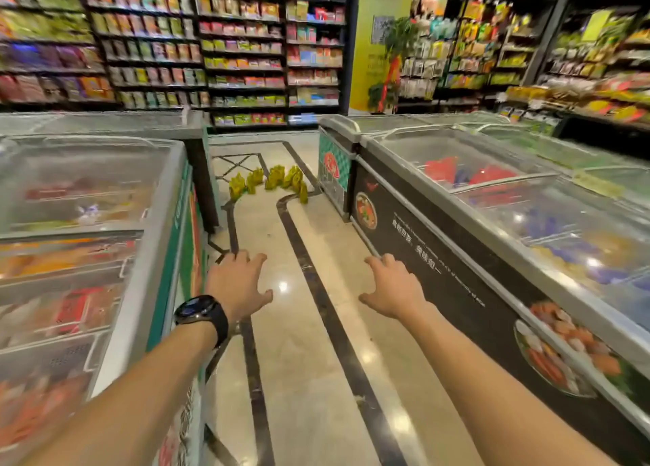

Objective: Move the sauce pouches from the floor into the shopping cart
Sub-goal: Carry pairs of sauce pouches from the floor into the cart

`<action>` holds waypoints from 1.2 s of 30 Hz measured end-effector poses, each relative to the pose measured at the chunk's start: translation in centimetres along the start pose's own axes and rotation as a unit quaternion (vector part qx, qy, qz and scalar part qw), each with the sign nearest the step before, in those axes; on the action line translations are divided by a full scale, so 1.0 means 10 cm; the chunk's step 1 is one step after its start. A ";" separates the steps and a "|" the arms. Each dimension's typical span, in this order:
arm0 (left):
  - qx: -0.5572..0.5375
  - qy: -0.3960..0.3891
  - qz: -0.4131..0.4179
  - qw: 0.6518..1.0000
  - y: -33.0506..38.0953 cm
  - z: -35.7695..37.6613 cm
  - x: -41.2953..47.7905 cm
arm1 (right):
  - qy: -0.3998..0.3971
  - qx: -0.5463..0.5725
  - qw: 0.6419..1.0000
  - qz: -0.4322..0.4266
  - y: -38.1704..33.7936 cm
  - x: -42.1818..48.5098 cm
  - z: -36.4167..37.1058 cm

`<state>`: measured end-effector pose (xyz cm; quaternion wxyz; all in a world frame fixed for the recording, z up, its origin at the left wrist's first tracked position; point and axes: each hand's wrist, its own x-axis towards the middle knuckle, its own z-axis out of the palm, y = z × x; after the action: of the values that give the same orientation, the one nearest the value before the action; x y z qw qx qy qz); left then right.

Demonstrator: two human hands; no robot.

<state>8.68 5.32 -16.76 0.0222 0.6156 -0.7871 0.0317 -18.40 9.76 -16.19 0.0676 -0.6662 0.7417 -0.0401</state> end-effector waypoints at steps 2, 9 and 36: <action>-0.001 -0.013 -0.023 1.000 -0.27 0.04 0.15 | -0.008 0.003 1.000 -0.014 -0.21 0.29 0.02; -0.018 -0.006 -0.063 0.998 -0.78 0.15 1.02 | -0.030 0.018 0.999 -0.034 -0.60 1.55 0.19; -0.001 -0.078 -0.111 0.991 -2.65 1.20 7.58 | -0.048 0.042 0.998 -0.025 -1.41 8.47 0.63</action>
<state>16.13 -75.33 -22.51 -0.0358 0.6994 -0.7136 -0.0198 -12.34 -75.72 -24.22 0.1298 -0.6824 0.7182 -0.0406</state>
